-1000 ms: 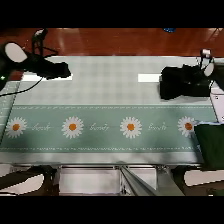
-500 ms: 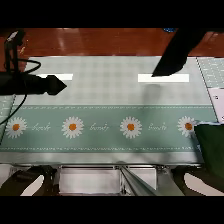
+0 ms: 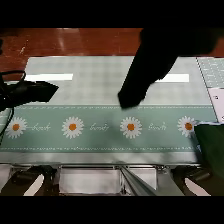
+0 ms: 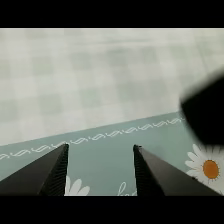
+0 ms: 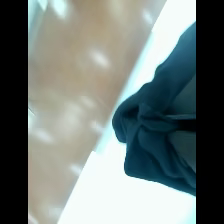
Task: Fold the shirts.
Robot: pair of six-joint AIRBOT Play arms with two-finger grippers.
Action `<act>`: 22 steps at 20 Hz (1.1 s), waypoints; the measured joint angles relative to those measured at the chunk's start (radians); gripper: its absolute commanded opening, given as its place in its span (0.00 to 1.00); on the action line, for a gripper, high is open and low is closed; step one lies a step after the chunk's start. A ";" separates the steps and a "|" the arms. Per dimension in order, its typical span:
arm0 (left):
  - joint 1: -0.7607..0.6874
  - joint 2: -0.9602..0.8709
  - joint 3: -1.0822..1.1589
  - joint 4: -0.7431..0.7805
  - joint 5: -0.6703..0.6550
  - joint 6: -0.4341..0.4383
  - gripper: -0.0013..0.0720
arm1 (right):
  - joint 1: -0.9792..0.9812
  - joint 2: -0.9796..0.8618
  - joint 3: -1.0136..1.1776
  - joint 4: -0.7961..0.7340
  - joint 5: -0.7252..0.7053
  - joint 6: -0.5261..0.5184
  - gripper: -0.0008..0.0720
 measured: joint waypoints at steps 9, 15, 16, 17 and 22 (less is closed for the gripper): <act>0.012 0.003 -0.010 0.051 -0.005 -0.010 0.70 | 0.308 -0.224 -0.353 0.163 -0.082 0.064 0.08; 0.010 -0.012 -0.048 0.076 -0.038 -0.039 0.70 | 0.416 -0.418 -0.399 0.288 -0.195 0.088 0.57; 0.010 -0.015 -0.066 0.076 -0.047 -0.042 0.70 | 0.403 -0.418 -0.401 0.281 -0.212 0.103 0.57; 0.010 -0.019 -0.091 0.079 -0.056 -0.047 0.70 | 0.376 -0.406 -0.402 0.269 -0.232 0.117 0.57; 0.010 -0.029 -0.234 0.010 -0.103 -0.089 0.70 | 0.087 -0.241 -0.452 0.118 -0.248 0.234 0.57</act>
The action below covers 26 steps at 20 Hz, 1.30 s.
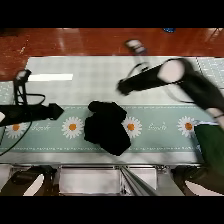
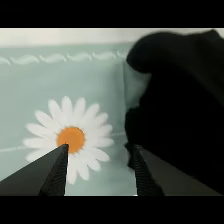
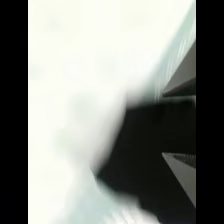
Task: Fold the shirts.
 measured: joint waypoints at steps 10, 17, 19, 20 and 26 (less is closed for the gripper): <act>-0.001 -0.399 -0.005 -0.535 0.029 0.217 0.70 | -0.403 0.488 -0.571 -0.074 0.061 0.075 0.57; -0.088 -0.761 0.269 -0.600 -0.019 0.263 0.70 | -0.425 0.617 -0.764 0.027 0.120 0.074 0.57; -0.115 -0.837 0.346 -0.597 -0.052 0.265 0.68 | -0.426 0.626 -0.788 0.050 0.150 0.061 0.57; -0.124 -0.864 0.372 -0.585 -0.074 0.264 0.43 | -0.426 0.628 -0.798 0.059 0.165 0.055 0.57; -0.146 -0.941 0.455 -0.420 -0.237 0.265 0.04 | -0.408 0.630 -0.898 0.204 0.190 0.002 0.57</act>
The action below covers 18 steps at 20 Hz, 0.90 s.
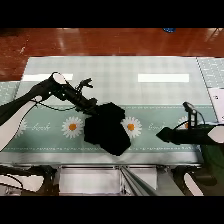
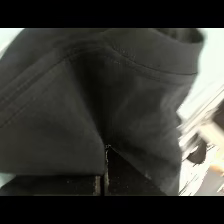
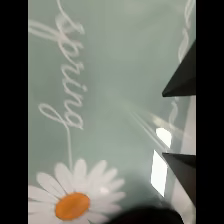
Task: Fold the shirts.
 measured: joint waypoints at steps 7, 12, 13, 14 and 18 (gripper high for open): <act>-0.001 -0.005 0.013 0.072 -0.060 0.000 0.04 | 0.337 -0.155 -0.070 0.326 -0.186 -0.064 0.57; -0.001 0.010 0.014 0.081 -0.067 0.001 0.04 | 0.526 -0.384 0.001 0.482 -0.364 -0.126 0.41; -0.001 0.020 0.014 0.084 -0.059 0.001 0.04 | 0.542 -0.431 0.024 0.492 -0.389 -0.134 0.33; -0.001 0.032 0.014 0.084 -0.048 0.001 0.04 | 0.554 -0.483 0.053 0.505 -0.401 -0.143 0.20; 0.019 0.089 0.021 0.084 -0.025 0.000 0.04 | 0.565 -0.620 0.199 0.518 -0.346 -0.252 0.04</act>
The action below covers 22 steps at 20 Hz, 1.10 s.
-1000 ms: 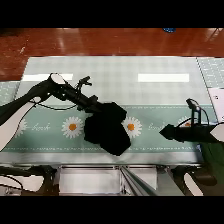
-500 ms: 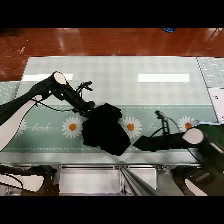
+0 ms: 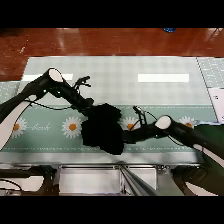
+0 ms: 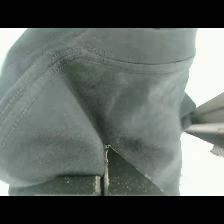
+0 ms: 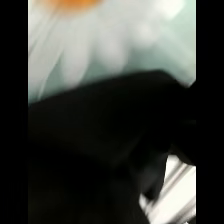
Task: Fold the shirts.
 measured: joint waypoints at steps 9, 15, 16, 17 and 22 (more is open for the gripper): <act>0.197 0.346 0.361 -0.053 0.202 -0.078 0.04 | -0.393 0.102 0.892 -0.315 0.314 0.013 0.04; 0.271 0.589 0.608 0.008 0.281 -0.102 0.04 | -0.500 0.211 1.424 -0.539 0.550 0.059 0.04; 0.276 0.632 0.622 0.027 0.270 -0.102 0.04 | -0.504 0.253 1.442 -0.569 0.574 0.066 0.04; 0.279 0.671 0.631 0.052 0.257 -0.102 0.04 | -0.508 0.293 1.448 -0.592 0.591 0.070 0.04; 0.286 0.838 0.612 0.140 0.116 -0.122 0.04 | -0.515 0.470 1.404 -0.704 0.673 0.118 0.04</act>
